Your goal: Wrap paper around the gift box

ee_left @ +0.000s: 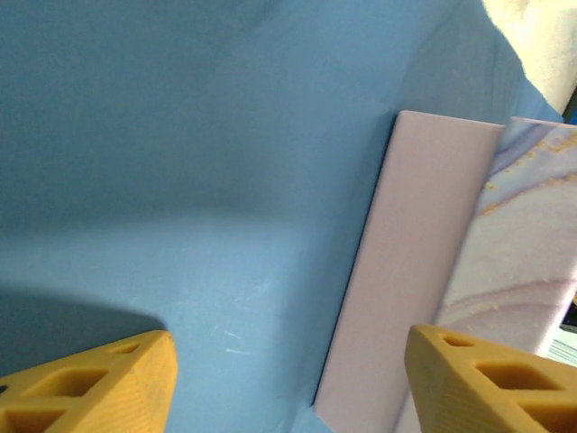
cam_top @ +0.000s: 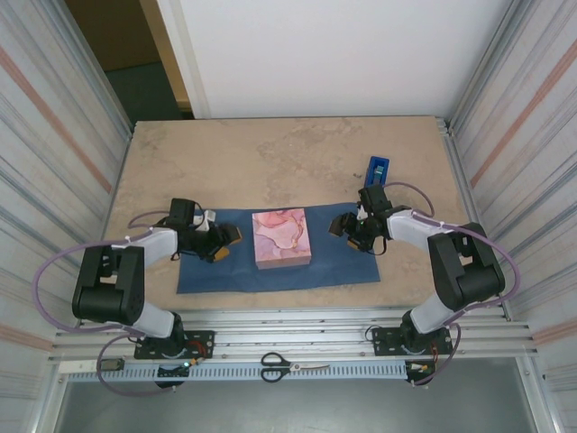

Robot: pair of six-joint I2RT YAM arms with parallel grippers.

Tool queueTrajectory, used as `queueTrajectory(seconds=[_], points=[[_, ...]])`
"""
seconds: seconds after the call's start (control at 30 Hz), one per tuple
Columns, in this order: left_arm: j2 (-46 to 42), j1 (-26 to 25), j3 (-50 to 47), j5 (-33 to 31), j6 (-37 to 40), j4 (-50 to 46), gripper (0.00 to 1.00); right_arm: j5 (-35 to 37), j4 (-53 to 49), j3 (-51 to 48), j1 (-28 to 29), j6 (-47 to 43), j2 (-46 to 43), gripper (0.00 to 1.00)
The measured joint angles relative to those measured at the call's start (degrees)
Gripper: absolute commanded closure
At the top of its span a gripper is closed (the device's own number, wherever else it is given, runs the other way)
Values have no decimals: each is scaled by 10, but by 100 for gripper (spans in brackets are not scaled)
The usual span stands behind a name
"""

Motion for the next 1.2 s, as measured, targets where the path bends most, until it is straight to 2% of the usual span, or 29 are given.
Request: queueTrajectory(seconds=[0.17, 0.37, 0.5, 0.63, 0.83, 0.93, 1.2], points=[[-80, -7, 3, 3, 0, -4, 16, 3, -13, 34, 35, 1, -32, 16], [-89, -79, 42, 13, 0, 3, 15, -23, 26, 59, 90, 7, -45, 7], [-41, -112, 63, 12, 0, 2, 16, -40, 32, 77, 115, 7, -11, 7], [2, -118, 68, -2, 0, -1, 17, -55, 34, 79, 129, 10, 27, 9], [46, -126, 75, 6, 5, 1, 29, -90, 46, 79, 135, 21, 67, 20], [49, -136, 82, 9, 11, 7, 34, -99, 51, 79, 139, 23, 67, 22], [35, -140, 82, 8, 14, 5, 36, -104, 53, 79, 157, 33, 60, 22]])
